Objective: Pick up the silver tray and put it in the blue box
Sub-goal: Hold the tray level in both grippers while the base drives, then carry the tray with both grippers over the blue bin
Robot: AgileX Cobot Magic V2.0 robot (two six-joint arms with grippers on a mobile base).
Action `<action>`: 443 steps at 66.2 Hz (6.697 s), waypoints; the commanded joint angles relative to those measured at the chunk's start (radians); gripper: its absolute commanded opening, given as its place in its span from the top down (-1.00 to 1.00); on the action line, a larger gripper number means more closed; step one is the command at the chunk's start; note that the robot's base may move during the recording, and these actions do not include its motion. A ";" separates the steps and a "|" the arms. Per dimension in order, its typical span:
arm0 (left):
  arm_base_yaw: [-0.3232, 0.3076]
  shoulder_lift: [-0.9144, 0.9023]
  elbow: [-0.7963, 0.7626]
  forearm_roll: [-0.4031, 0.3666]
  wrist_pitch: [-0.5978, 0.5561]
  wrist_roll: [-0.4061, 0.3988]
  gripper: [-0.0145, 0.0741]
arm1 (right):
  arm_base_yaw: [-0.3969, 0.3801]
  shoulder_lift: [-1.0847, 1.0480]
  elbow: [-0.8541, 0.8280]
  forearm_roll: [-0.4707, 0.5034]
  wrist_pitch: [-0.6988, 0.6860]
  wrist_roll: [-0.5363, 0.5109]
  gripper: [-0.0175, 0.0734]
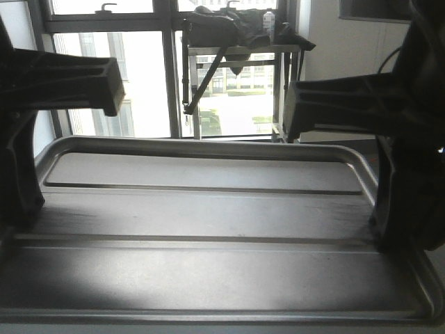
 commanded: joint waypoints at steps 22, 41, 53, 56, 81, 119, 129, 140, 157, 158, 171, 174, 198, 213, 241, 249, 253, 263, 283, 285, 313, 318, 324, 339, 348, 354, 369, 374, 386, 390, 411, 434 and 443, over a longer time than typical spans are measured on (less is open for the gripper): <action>-0.007 -0.026 -0.026 0.007 -0.029 -0.010 0.66 | 0.001 -0.028 -0.027 -0.025 -0.041 0.005 0.49; -0.007 -0.026 -0.026 0.007 -0.029 -0.010 0.66 | 0.001 -0.028 -0.027 -0.026 -0.041 0.005 0.49; -0.007 -0.026 -0.026 0.007 -0.029 -0.010 0.66 | 0.001 -0.028 -0.027 -0.026 -0.041 0.005 0.49; -0.007 -0.026 -0.026 0.007 -0.029 -0.010 0.66 | 0.001 -0.028 -0.027 -0.026 -0.041 0.005 0.49; -0.007 -0.026 -0.026 0.009 -0.029 -0.010 0.66 | 0.001 -0.028 -0.027 -0.026 -0.041 0.005 0.49; -0.007 -0.026 -0.026 0.013 -0.029 -0.010 0.66 | 0.001 -0.028 -0.027 -0.026 -0.041 0.005 0.49; -0.007 -0.026 -0.026 0.013 -0.029 -0.010 0.66 | 0.001 -0.028 -0.027 -0.026 -0.041 0.005 0.49; -0.007 -0.026 -0.026 0.013 -0.029 -0.010 0.66 | 0.001 -0.028 -0.027 -0.026 -0.041 0.005 0.49; -0.007 -0.026 -0.026 0.013 -0.029 -0.010 0.66 | 0.001 -0.028 -0.027 -0.026 -0.041 0.005 0.49; -0.007 -0.026 -0.026 0.013 -0.029 -0.010 0.66 | 0.001 -0.028 -0.027 -0.026 -0.041 0.005 0.49; -0.007 -0.026 -0.026 0.013 -0.029 -0.010 0.66 | 0.001 -0.028 -0.027 -0.026 -0.041 0.005 0.49; -0.007 -0.026 -0.026 0.013 -0.029 -0.010 0.66 | 0.001 -0.028 -0.027 -0.026 -0.041 0.005 0.49; -0.007 -0.026 -0.026 0.013 -0.029 -0.010 0.66 | 0.001 -0.028 -0.027 -0.026 -0.041 0.005 0.49; -0.007 -0.026 -0.026 0.013 -0.029 -0.010 0.66 | 0.001 -0.028 -0.027 -0.026 -0.041 0.005 0.49; -0.007 -0.026 -0.026 0.013 -0.029 -0.010 0.66 | 0.001 -0.028 -0.027 -0.026 -0.041 0.005 0.49; -0.007 -0.026 -0.026 0.013 -0.029 -0.010 0.66 | 0.001 -0.028 -0.027 -0.026 -0.041 0.005 0.49; -0.007 -0.026 -0.026 0.013 -0.029 -0.010 0.66 | 0.001 -0.028 -0.027 -0.026 -0.041 0.005 0.49; -0.007 -0.026 -0.026 0.013 -0.029 -0.010 0.66 | 0.001 -0.028 -0.027 -0.026 -0.041 0.005 0.49; -0.007 -0.026 -0.026 0.013 -0.029 -0.010 0.66 | 0.001 -0.028 -0.027 -0.026 -0.041 0.005 0.49; -0.007 -0.026 -0.026 0.013 -0.029 -0.010 0.66 | 0.001 -0.028 -0.027 -0.026 -0.041 0.005 0.49; -0.007 -0.026 -0.026 0.013 -0.029 -0.010 0.66 | 0.001 -0.028 -0.027 -0.026 -0.041 0.005 0.49; -0.007 -0.026 -0.026 0.013 -0.029 -0.010 0.66 | 0.001 -0.028 -0.027 -0.026 -0.041 0.005 0.49; -0.007 -0.026 -0.026 0.013 -0.029 -0.010 0.66 | 0.001 -0.028 -0.027 -0.026 -0.041 0.005 0.49; -0.007 -0.026 -0.026 0.013 -0.029 -0.010 0.66 | 0.001 -0.028 -0.027 -0.026 -0.041 0.005 0.49; -0.007 -0.026 -0.026 0.013 -0.029 -0.010 0.66 | 0.001 -0.028 -0.027 -0.026 -0.041 0.005 0.49; -0.007 -0.026 -0.026 0.013 -0.029 -0.010 0.66 | 0.001 -0.028 -0.027 -0.026 -0.041 0.005 0.49; -0.007 -0.026 -0.026 0.013 -0.031 -0.010 0.66 | 0.001 -0.028 -0.027 -0.026 -0.053 0.005 0.49; -0.007 -0.026 -0.026 0.013 -0.040 -0.010 0.66 | 0.001 -0.028 -0.027 -0.026 -0.065 0.005 0.49; -0.007 -0.026 -0.026 0.013 -0.040 -0.010 0.66 | 0.001 -0.028 -0.027 -0.026 -0.067 0.005 0.49; -0.007 -0.026 -0.026 0.013 -0.040 -0.010 0.66 | 0.001 -0.028 -0.027 -0.026 -0.067 0.005 0.49; -0.007 -0.026 -0.035 0.013 -0.029 0.058 0.66 | 0.001 -0.028 -0.033 -0.029 -0.065 0.003 0.49; 0.100 -0.026 -0.084 0.017 -0.006 0.128 0.66 | -0.058 -0.027 -0.149 -0.074 0.032 -0.053 0.49; 0.131 -0.026 -0.121 0.017 -0.024 0.186 0.66 | -0.093 -0.027 -0.227 -0.072 0.041 -0.128 0.49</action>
